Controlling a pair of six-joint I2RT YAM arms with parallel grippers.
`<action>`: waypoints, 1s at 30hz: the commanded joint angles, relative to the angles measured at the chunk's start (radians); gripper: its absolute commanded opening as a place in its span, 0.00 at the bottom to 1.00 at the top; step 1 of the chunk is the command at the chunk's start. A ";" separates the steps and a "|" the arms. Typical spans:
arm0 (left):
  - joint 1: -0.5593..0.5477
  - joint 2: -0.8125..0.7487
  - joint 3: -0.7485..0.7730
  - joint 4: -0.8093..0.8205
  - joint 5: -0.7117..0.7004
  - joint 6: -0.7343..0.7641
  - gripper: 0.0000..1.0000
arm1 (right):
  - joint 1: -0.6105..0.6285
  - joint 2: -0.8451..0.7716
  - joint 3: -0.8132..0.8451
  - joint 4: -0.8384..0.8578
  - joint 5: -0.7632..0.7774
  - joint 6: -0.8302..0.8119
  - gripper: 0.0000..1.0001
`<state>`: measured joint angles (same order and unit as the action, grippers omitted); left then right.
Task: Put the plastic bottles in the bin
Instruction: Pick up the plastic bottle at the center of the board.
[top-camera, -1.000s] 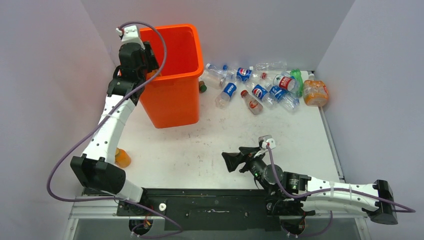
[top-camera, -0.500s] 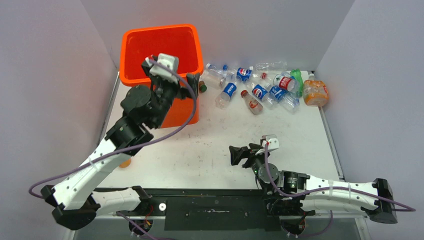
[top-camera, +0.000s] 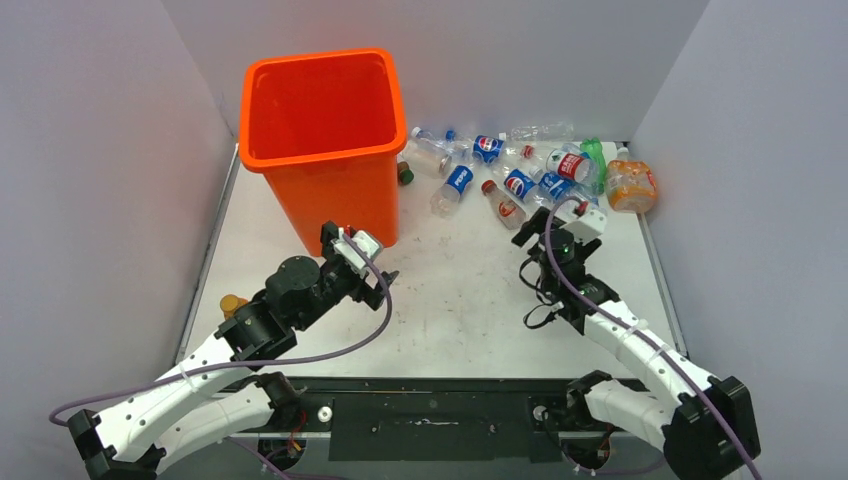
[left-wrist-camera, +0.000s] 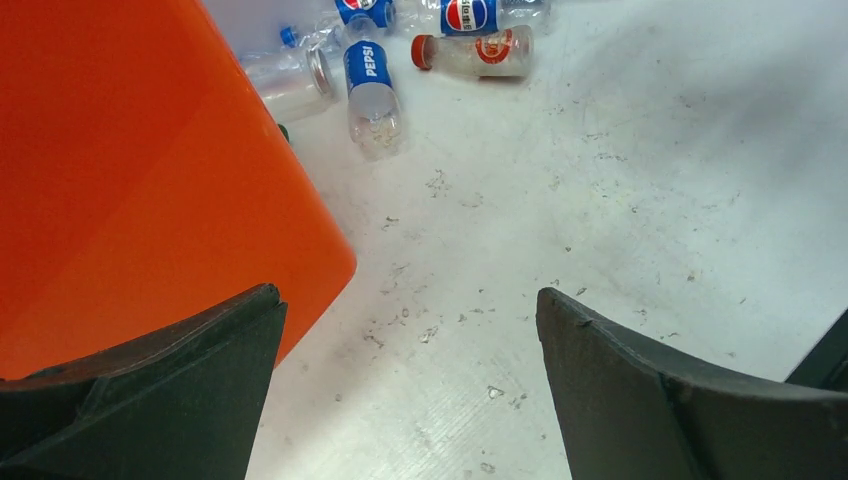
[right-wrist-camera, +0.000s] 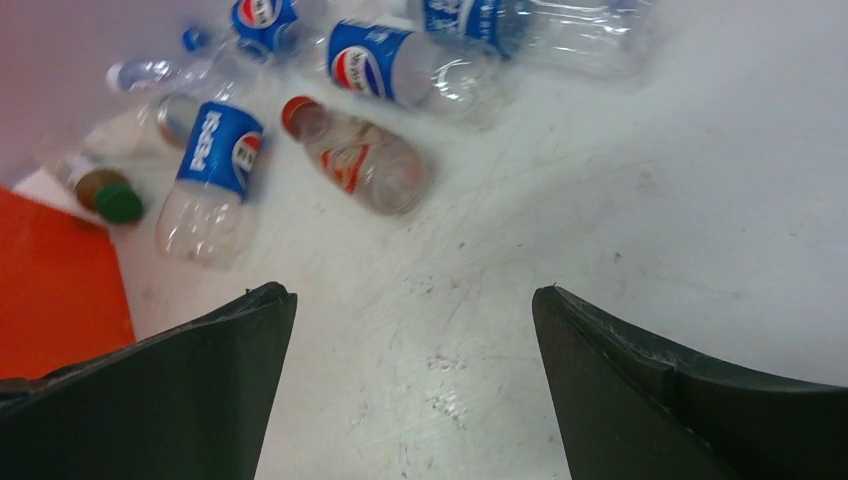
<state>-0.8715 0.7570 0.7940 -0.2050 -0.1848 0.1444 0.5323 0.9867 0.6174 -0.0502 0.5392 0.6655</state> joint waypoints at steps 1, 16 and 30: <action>-0.005 -0.047 -0.023 0.125 -0.007 -0.089 0.96 | -0.159 0.032 0.002 0.081 -0.029 0.212 0.92; 0.002 -0.035 -0.018 0.090 -0.055 -0.129 0.96 | -0.443 0.480 0.142 0.431 -0.087 0.015 0.94; 0.003 -0.026 -0.032 0.095 -0.068 -0.104 0.96 | -0.717 0.818 0.341 0.605 -0.443 0.020 0.95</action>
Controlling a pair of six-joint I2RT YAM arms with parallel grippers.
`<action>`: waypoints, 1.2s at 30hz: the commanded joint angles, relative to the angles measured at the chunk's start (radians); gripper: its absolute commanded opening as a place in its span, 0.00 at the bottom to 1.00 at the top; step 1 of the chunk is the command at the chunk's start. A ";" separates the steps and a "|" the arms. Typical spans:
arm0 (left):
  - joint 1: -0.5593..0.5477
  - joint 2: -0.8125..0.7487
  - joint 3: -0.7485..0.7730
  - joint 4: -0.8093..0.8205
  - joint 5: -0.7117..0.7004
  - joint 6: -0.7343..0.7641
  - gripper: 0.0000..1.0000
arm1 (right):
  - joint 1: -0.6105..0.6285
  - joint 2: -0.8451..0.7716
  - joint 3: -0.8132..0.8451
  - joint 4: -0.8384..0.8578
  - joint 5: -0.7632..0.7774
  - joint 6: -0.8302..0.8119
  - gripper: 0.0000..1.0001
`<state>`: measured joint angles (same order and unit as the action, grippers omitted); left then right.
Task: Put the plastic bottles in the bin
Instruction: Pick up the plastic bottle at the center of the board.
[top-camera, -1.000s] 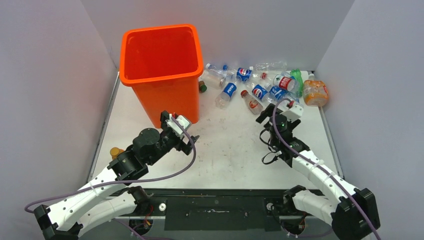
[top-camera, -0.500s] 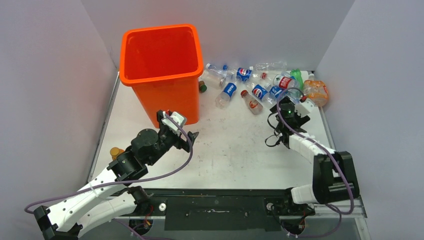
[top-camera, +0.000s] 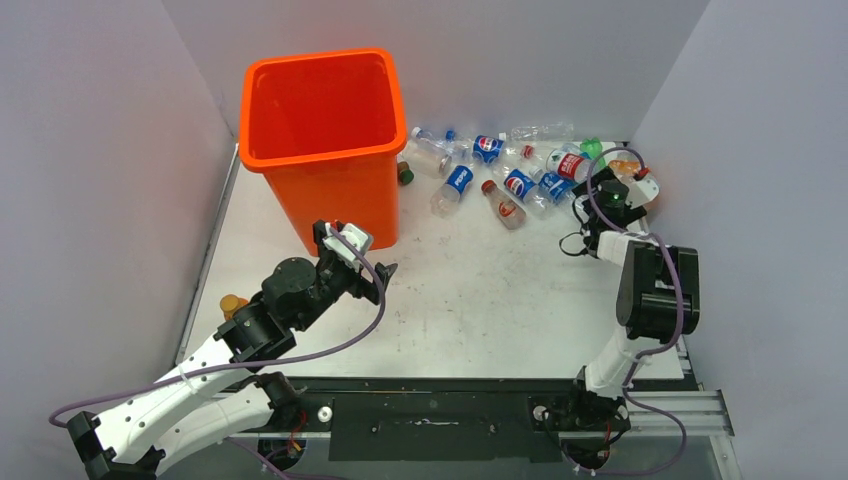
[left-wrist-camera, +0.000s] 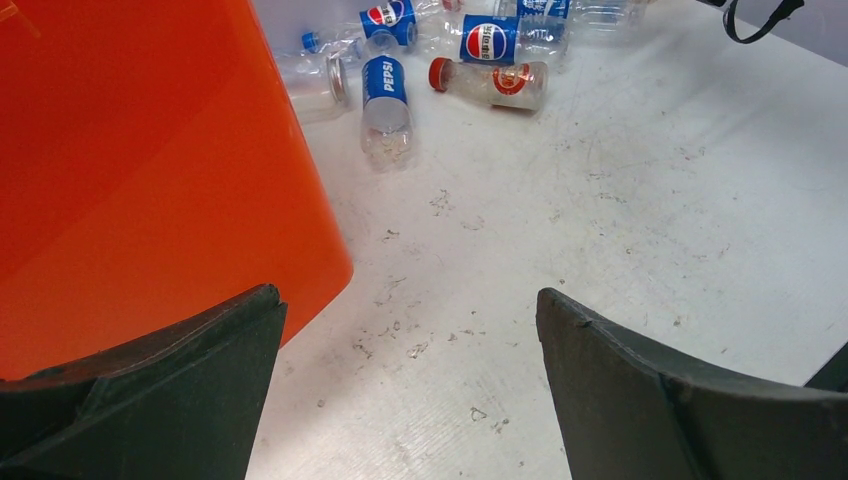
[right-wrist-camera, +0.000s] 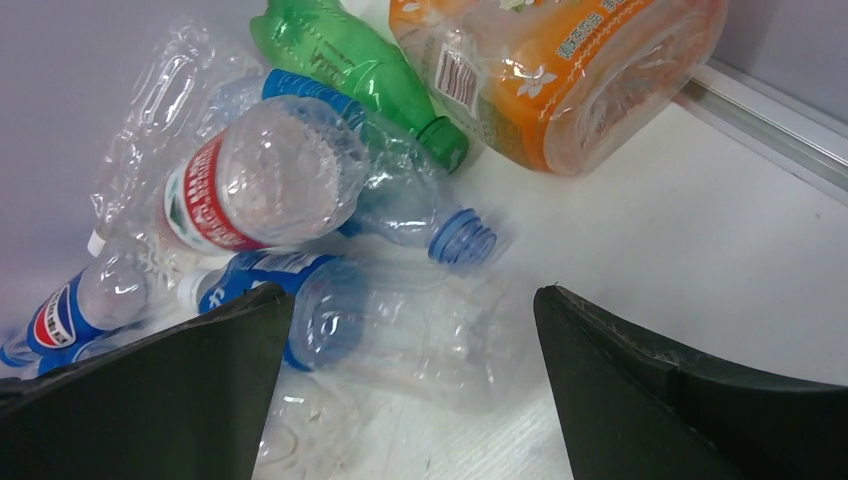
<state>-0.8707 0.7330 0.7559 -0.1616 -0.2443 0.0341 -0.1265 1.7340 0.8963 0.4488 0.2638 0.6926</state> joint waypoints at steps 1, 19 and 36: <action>0.002 0.002 0.008 0.051 -0.007 0.008 0.96 | -0.070 0.098 0.077 0.124 -0.215 -0.011 0.96; 0.031 0.035 0.012 0.053 0.039 -0.011 0.96 | -0.031 0.113 -0.037 0.215 -0.497 0.003 0.95; 0.025 0.026 0.019 0.047 0.039 -0.018 0.96 | 0.093 -0.310 -0.135 0.000 -0.190 -0.006 1.00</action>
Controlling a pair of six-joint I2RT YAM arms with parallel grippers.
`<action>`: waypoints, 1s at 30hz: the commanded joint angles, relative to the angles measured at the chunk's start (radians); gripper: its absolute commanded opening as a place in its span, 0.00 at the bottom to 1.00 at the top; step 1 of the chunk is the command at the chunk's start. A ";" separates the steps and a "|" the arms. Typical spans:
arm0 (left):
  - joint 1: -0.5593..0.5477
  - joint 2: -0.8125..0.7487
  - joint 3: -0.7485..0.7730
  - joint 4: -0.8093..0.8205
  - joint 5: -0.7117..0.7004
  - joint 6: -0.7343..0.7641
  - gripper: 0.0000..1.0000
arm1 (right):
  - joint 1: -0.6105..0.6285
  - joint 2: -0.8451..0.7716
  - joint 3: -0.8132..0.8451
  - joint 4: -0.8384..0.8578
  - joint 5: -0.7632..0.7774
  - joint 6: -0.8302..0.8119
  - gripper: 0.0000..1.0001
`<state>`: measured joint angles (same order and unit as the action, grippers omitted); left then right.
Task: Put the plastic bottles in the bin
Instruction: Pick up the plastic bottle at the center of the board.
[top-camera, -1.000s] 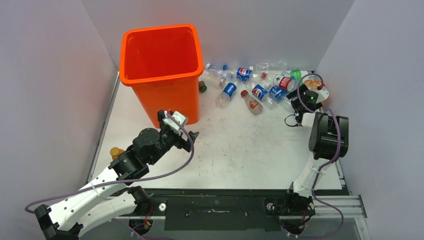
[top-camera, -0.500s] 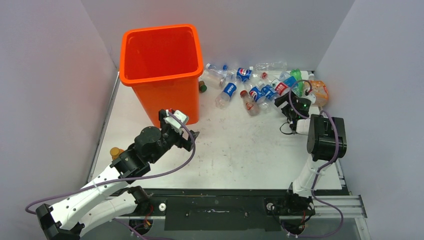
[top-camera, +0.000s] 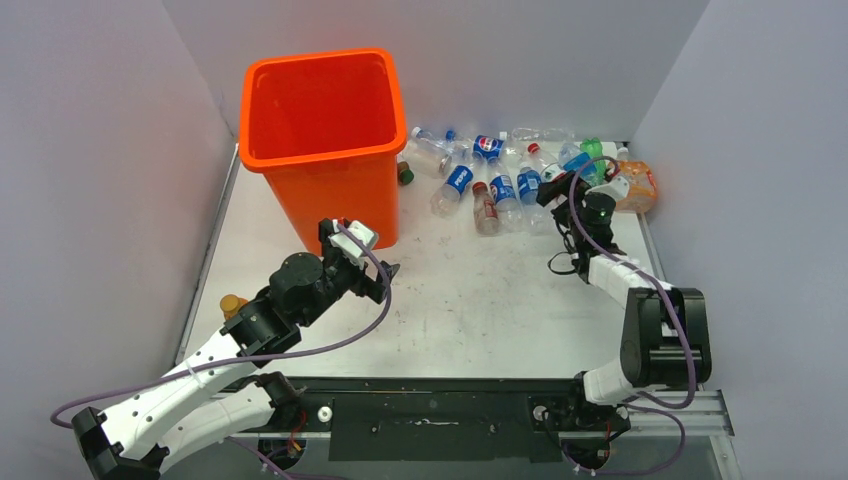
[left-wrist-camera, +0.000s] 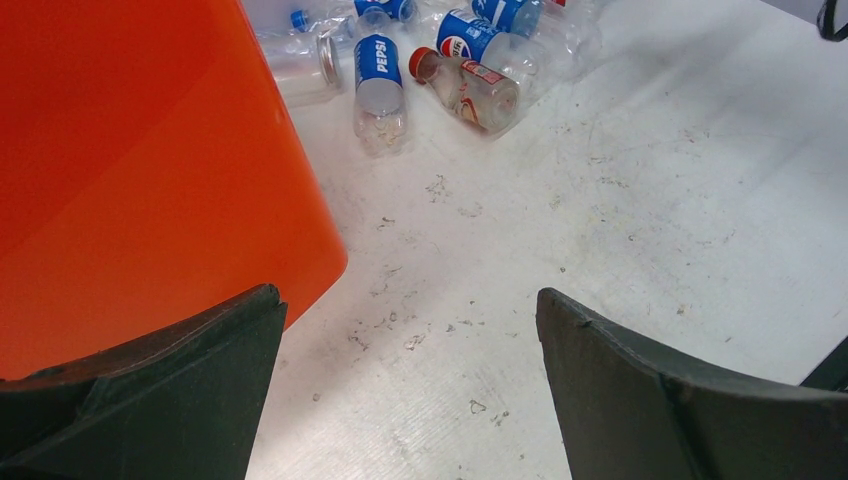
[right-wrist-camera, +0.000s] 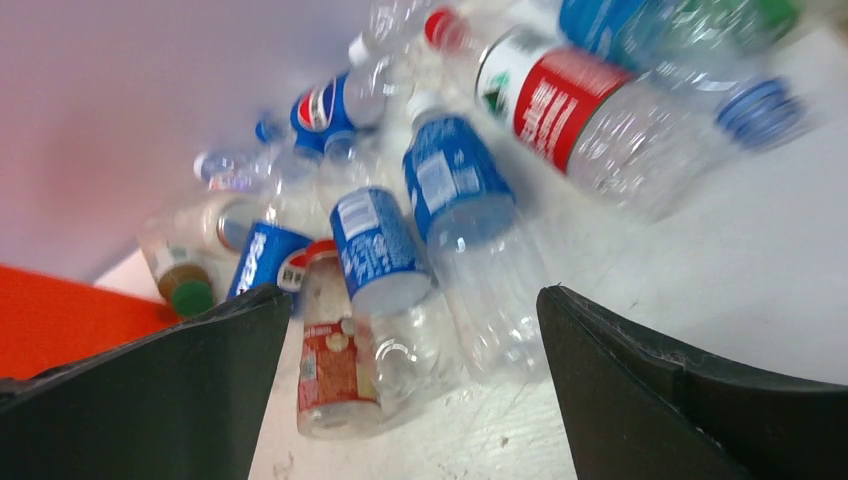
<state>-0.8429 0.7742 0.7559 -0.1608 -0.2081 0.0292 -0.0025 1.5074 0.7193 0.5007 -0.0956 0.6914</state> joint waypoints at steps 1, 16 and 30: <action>-0.002 -0.019 0.020 0.045 0.001 -0.012 0.96 | -0.043 -0.091 0.053 -0.063 0.192 -0.005 1.00; -0.001 -0.041 0.022 0.042 0.008 -0.017 0.96 | -0.119 0.341 0.509 -0.191 0.003 -0.233 0.96; 0.002 -0.021 0.018 0.041 -0.010 -0.005 0.96 | -0.058 0.578 0.730 -0.398 0.092 -0.460 0.96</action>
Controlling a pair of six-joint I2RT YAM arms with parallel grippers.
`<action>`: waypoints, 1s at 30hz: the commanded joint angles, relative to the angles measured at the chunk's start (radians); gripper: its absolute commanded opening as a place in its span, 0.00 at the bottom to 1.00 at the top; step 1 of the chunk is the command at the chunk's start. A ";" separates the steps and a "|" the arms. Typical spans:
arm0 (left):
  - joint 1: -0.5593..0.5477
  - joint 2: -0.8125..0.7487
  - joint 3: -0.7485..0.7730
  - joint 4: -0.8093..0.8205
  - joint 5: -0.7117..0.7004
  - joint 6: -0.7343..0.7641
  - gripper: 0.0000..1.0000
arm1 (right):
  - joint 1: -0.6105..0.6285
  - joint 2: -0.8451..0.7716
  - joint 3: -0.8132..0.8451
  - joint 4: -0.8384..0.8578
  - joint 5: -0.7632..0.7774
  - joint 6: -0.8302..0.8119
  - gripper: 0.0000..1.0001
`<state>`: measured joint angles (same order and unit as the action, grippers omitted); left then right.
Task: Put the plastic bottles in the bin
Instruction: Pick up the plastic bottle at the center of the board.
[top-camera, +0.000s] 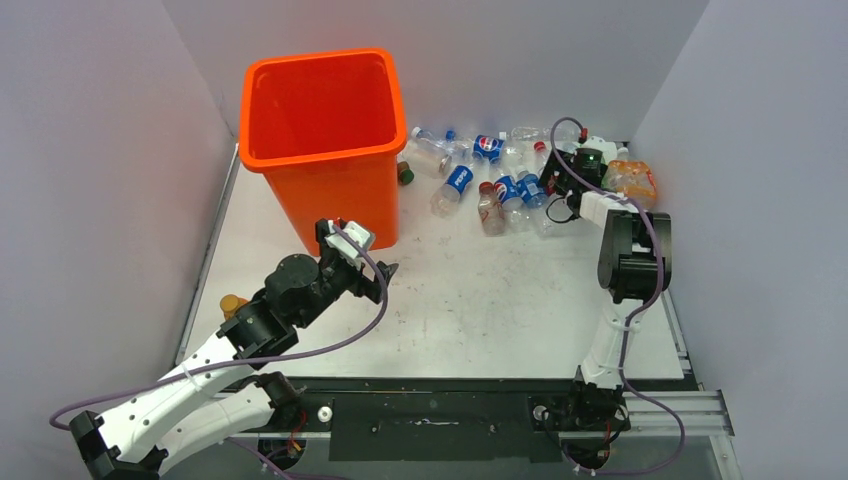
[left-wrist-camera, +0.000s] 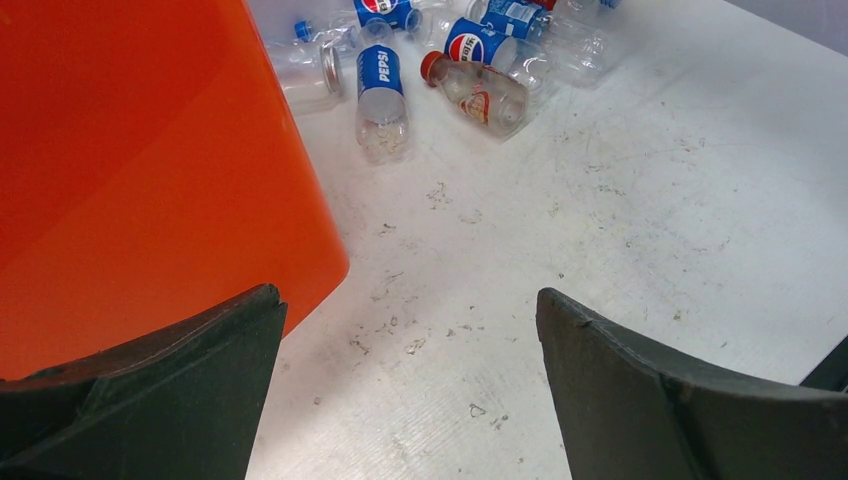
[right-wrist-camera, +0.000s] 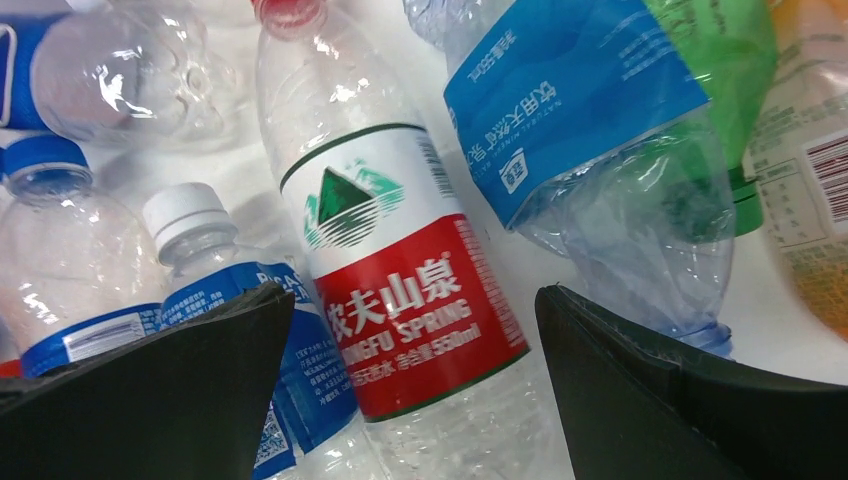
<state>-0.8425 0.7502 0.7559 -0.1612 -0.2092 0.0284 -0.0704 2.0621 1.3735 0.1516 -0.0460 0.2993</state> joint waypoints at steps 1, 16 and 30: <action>0.002 0.003 0.018 0.041 -0.009 -0.004 0.96 | 0.010 0.032 0.082 -0.059 0.043 -0.066 0.96; 0.005 -0.008 0.018 0.039 -0.014 0.003 0.96 | 0.043 0.013 0.022 -0.040 0.060 -0.018 0.66; -0.009 -0.082 0.005 0.065 0.006 0.015 0.96 | 0.133 -0.571 -0.243 0.054 0.131 0.157 0.51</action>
<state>-0.8436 0.6891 0.7559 -0.1600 -0.2199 0.0349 -0.0051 1.7718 1.2140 0.0772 0.0433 0.3538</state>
